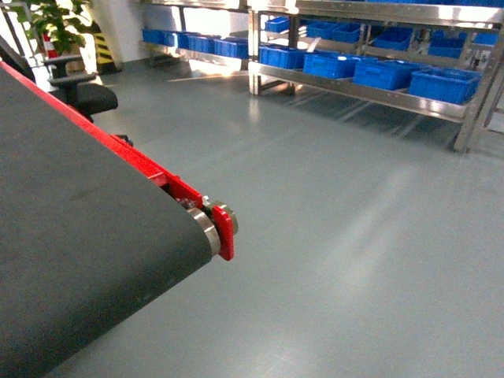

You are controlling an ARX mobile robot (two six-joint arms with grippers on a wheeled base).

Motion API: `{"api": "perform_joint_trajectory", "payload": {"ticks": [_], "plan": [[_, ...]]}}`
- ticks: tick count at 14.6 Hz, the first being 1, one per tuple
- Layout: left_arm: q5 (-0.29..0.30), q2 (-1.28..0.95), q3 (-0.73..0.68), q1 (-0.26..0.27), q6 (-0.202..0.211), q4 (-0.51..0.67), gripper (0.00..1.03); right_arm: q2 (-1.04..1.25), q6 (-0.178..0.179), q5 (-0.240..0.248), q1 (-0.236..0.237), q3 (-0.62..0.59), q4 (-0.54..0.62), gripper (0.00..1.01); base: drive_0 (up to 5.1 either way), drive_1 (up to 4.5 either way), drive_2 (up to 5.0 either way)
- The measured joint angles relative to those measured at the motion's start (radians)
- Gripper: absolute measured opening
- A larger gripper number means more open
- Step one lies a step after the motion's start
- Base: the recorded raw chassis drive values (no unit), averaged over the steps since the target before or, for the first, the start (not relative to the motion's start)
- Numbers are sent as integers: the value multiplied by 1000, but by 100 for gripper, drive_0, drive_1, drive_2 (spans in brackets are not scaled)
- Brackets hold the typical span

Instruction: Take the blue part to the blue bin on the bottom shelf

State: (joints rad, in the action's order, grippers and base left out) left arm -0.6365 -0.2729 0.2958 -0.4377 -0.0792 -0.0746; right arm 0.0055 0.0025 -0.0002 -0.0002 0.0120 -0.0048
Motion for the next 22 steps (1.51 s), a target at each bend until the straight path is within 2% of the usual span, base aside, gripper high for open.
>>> {"api": "perform_joint_trajectory", "payload": {"ticks": [22], "plan": [[0,0,0,0,0,0,43,0,0,0,0,0,0,98,-150,-150,-150]]}}
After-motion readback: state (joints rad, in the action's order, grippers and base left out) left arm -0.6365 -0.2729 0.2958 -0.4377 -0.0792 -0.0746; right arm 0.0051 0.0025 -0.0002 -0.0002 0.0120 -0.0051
